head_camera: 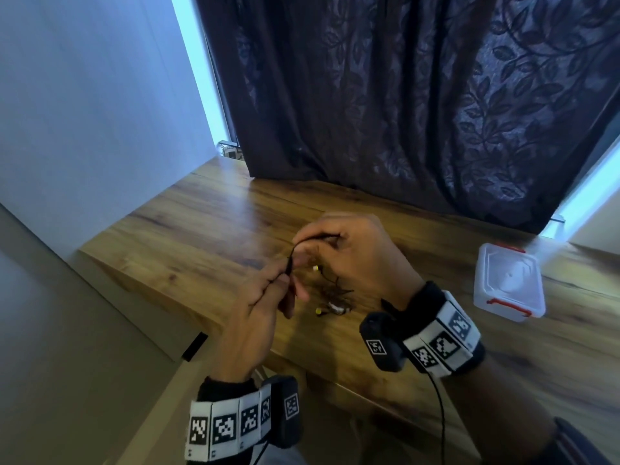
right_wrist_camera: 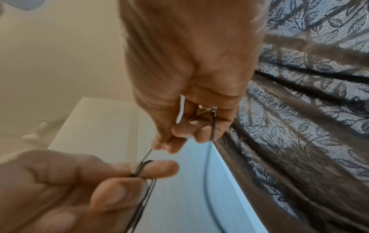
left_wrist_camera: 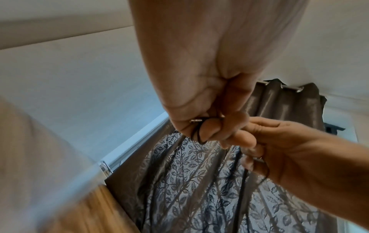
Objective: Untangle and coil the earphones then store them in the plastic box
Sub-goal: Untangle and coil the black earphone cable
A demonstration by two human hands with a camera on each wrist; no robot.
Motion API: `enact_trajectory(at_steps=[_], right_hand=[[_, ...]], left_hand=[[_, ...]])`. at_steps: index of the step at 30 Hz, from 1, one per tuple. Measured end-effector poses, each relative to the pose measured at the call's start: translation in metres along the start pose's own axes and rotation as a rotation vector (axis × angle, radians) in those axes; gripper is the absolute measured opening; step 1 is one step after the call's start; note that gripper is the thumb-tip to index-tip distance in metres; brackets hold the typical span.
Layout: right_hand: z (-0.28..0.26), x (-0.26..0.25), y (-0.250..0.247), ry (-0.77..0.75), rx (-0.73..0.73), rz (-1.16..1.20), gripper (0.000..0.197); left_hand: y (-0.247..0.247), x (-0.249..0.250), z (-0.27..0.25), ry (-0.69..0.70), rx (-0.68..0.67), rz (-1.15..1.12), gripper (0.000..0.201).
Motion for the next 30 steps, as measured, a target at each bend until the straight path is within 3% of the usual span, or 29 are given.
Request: enact_trajectory(at_steps=[3, 7, 13, 17, 21, 23, 26, 28, 30], right_hand=[[0.007, 0.011, 0.012, 0.057, 0.109, 0.082, 0.008], [-0.016, 0.024, 0.045, 0.177, -0.115, 0.148, 0.024], [-0.056, 0.023, 0.066, 0.199, -0.378, 0.087, 0.024], [-0.051, 0.013, 0.039, 0.127, -0.345, -0.08, 0.019], [-0.032, 0.007, 0.011, 0.058, -0.165, -0.114, 0.016], [-0.022, 0.007, 0.003, 0.014, -0.053, -0.097, 0.013], [-0.009, 0.014, 0.002, 0.07, 0.089, -0.033, 0.011], [-0.008, 0.02, 0.011, 0.159, 0.077, 0.066, 0.016], [-0.015, 0.025, 0.024, 0.207, -0.056, 0.183, 0.024]], left_hand=[[-0.001, 0.003, 0.001, 0.03, 0.005, -0.092, 0.038], [-0.003, 0.008, 0.002, 0.125, 0.041, -0.095, 0.037], [-0.001, 0.0, 0.003, 0.129, 0.131, 0.268, 0.038], [0.001, -0.013, 0.002, 0.145, 0.074, 0.568, 0.041], [0.006, -0.015, 0.001, 0.077, 0.074, 0.457, 0.025], [0.008, -0.012, 0.001, 0.041, 0.059, 0.329, 0.029], [0.011, -0.005, 0.002, 0.006, 0.03, 0.045, 0.034], [0.011, -0.001, 0.004, 0.03, 0.01, -0.104, 0.035], [0.009, 0.003, 0.005, 0.076, -0.001, -0.14, 0.035]])
Point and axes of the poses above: each hand's wrist, its own z-axis towards the middle knuckle, its own y-axis out of the palm, x = y × z, the point moved 1 cm from there along z, towards the middle knuckle, and after that the axes turned 6 degrees about y, right-handed, at the moved point
